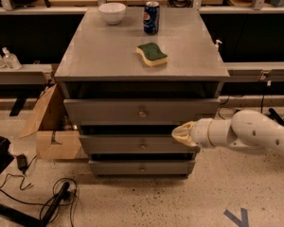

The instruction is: Close top drawer

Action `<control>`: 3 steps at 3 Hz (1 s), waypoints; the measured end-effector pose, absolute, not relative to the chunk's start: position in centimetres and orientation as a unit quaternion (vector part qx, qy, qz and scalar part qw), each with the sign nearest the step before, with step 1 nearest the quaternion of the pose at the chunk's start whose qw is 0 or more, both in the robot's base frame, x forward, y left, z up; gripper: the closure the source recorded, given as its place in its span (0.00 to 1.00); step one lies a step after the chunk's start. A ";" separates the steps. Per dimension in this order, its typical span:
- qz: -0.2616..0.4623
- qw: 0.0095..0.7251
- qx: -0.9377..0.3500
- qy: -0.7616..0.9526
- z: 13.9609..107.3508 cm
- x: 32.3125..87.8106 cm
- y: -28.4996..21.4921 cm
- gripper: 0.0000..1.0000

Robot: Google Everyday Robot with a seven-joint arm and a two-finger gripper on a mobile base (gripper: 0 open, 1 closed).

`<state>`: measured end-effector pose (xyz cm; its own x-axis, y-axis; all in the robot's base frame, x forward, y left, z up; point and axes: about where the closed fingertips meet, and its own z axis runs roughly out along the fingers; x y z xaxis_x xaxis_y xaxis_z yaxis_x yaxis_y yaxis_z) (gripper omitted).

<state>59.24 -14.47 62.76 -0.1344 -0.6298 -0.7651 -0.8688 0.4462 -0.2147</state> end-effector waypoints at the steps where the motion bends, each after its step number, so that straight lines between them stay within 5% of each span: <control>1: 0.106 0.401 -0.542 0.731 67.2 56.9 -16.6 1.00; 3: 0.028 0.354 -0.578 0.735 78.9 58.9 -25.0 1.00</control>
Offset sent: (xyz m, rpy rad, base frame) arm -0.0088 -0.1322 0.1830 -0.3924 -0.0142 0.0544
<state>58.87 -25.02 78.88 -0.0808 -0.8297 -0.5523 -0.8687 0.3303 -0.3691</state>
